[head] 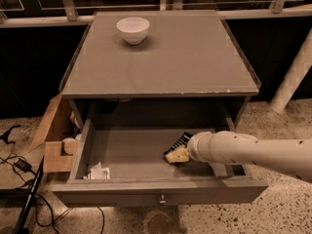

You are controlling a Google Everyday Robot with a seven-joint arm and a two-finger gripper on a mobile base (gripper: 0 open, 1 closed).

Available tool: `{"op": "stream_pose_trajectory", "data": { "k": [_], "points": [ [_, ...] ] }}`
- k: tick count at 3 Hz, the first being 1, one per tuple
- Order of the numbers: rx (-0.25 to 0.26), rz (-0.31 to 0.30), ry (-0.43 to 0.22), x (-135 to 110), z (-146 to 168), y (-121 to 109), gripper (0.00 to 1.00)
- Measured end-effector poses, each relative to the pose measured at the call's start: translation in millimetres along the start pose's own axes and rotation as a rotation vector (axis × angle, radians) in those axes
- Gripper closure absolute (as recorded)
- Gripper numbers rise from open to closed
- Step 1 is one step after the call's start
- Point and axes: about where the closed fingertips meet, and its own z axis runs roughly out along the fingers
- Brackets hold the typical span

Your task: Pick rxbar blueberry from top drawer and place on counter

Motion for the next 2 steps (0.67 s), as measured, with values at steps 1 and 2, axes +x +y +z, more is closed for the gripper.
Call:
{"op": "stream_pose_trajectory", "data": {
  "k": [1, 2],
  "points": [
    [-0.011, -0.01, 0.005, -4, -10, 1, 0.69],
    [-0.022, -0.025, 0.008, -7, -21, 2, 0.93]
  ]
}}
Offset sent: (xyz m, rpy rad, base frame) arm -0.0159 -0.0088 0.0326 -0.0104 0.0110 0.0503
